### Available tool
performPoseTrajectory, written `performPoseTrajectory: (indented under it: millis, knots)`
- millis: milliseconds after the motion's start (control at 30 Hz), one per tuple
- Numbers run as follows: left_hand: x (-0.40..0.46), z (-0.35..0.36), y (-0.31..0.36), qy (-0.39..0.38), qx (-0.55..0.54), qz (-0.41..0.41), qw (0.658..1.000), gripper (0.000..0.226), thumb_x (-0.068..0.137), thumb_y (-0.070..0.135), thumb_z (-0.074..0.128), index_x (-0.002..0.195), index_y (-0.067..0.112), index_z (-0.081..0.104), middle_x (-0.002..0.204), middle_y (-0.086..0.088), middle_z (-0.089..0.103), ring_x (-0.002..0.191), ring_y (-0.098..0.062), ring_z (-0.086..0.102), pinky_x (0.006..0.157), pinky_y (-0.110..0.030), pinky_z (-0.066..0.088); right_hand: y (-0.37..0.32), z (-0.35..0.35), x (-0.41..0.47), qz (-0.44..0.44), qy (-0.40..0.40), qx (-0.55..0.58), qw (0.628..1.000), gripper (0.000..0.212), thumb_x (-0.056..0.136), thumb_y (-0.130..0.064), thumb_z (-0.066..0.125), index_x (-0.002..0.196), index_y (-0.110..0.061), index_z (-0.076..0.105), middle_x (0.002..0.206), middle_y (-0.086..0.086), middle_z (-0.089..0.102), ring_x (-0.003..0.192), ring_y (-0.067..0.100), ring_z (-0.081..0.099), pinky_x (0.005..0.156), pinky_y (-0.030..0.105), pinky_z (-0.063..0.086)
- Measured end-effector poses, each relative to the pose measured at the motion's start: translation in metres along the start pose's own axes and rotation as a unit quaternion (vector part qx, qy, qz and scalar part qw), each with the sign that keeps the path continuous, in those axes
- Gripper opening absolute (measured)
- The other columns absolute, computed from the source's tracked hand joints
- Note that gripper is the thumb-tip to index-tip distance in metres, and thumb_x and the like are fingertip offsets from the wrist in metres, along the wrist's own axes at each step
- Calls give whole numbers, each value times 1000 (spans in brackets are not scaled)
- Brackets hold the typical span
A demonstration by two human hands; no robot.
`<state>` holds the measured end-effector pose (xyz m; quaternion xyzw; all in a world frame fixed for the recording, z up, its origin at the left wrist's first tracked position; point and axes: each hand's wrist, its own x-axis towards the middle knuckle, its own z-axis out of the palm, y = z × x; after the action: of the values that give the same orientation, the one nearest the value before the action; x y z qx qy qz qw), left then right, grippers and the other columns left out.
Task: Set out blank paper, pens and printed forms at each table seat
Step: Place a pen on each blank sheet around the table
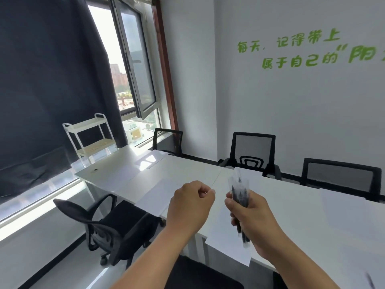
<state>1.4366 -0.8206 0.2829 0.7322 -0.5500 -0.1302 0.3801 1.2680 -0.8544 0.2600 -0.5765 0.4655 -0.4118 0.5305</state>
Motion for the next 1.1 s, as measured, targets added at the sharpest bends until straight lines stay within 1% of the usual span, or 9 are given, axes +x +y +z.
performPoseTrajectory:
  millis: [133, 267, 400, 533, 733, 867, 933, 1033, 1100]
  knots:
    - [42, 17, -7, -12, -21, 3, 1000, 18, 103, 46, 65, 102, 33, 78, 93, 20, 75, 82, -6, 74, 84, -34, 66, 10, 4, 43, 14, 18, 8, 1000, 6, 108, -24, 68, 107, -18, 71, 81, 9, 68, 72, 23, 66, 65, 35, 55]
    - [68, 35, -16, -32, -52, 1, 998, 16, 102, 46, 66, 99, 35, 77, 93, 21, 75, 82, -5, 75, 83, -39, 67, 22, 7, 70, 28, 19, 11, 999, 7, 107, -24, 68, 107, -17, 69, 80, 7, 67, 69, 21, 66, 69, 38, 56]
    - [98, 50, -13, -48, -84, 17, 995, 16, 101, 45, 67, 95, 34, 78, 90, 22, 76, 82, -4, 74, 82, -42, 68, 30, 4, 96, 42, 39, 16, 998, 7, 107, -25, 69, 107, -18, 69, 80, 6, 67, 68, 19, 68, 71, 38, 58]
    - [122, 62, -20, -79, -108, 35, 990, 16, 101, 44, 69, 97, 33, 79, 92, 21, 77, 83, -6, 76, 81, -41, 68, 45, 15, 113, 56, 58, 18, 997, 8, 106, -24, 70, 108, -16, 68, 79, 6, 67, 66, 19, 68, 70, 37, 58]
    - [156, 87, -65, -135, -159, 24, 978, 13, 101, 41, 71, 94, 33, 80, 91, 21, 78, 76, -7, 76, 79, -45, 68, 74, 39, 138, 78, 104, -1, 992, 10, 105, -24, 71, 107, -15, 67, 79, 5, 67, 65, 17, 68, 68, 36, 58]
    - [174, 109, -102, -200, -189, 18, 961, 11, 101, 38, 72, 95, 34, 80, 92, 24, 77, 72, -6, 76, 80, -44, 68, 104, 57, 150, 103, 162, -13, 981, 11, 103, -23, 73, 106, -14, 67, 81, 7, 68, 63, 17, 68, 71, 41, 60]
    - [179, 120, -117, -233, -203, 14, 951, 9, 101, 39, 73, 97, 34, 80, 93, 24, 77, 71, -6, 76, 80, -42, 68, 118, 65, 152, 119, 180, -23, 976, 12, 102, -23, 74, 106, -15, 67, 83, 8, 69, 64, 18, 68, 73, 42, 62]
    - [183, 136, -138, -273, -225, -4, 935, 8, 101, 37, 75, 97, 33, 81, 95, 24, 78, 70, -7, 76, 77, -38, 67, 137, 73, 153, 140, 194, -20, 971, 13, 101, -21, 75, 107, -13, 66, 86, 9, 68, 66, 19, 68, 72, 39, 62]
    - [182, 149, -150, -296, -236, -20, 925, 9, 101, 35, 75, 97, 32, 82, 98, 23, 79, 69, -8, 75, 72, -34, 66, 150, 78, 154, 154, 205, -16, 966, 15, 100, -20, 76, 107, -13, 66, 88, 8, 67, 67, 20, 67, 67, 33, 60]
